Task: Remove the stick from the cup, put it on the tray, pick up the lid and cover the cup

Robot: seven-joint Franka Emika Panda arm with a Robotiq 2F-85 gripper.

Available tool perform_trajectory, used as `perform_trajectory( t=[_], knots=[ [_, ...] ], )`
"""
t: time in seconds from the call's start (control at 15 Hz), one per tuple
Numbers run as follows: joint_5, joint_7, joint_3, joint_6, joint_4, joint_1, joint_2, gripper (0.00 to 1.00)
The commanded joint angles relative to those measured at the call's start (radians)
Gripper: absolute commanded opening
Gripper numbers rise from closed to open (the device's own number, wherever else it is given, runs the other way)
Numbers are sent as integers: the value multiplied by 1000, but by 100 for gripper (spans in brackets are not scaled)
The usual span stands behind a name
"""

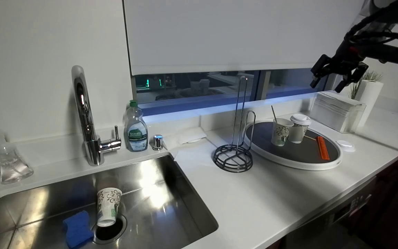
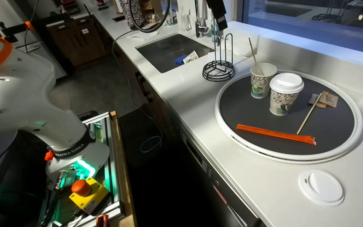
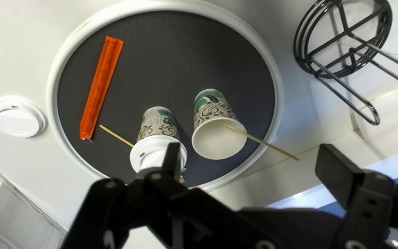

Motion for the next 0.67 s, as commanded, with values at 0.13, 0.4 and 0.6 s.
perform_trajectory(
  t=[0.13, 0.4, 0.6],
  knots=[
    [-18, 200, 21, 45, 65, -2, 132, 100],
    [30, 185, 6, 15, 163, 29, 269, 100],
    [34, 157, 2, 12, 236, 41, 345, 100]
  ],
)
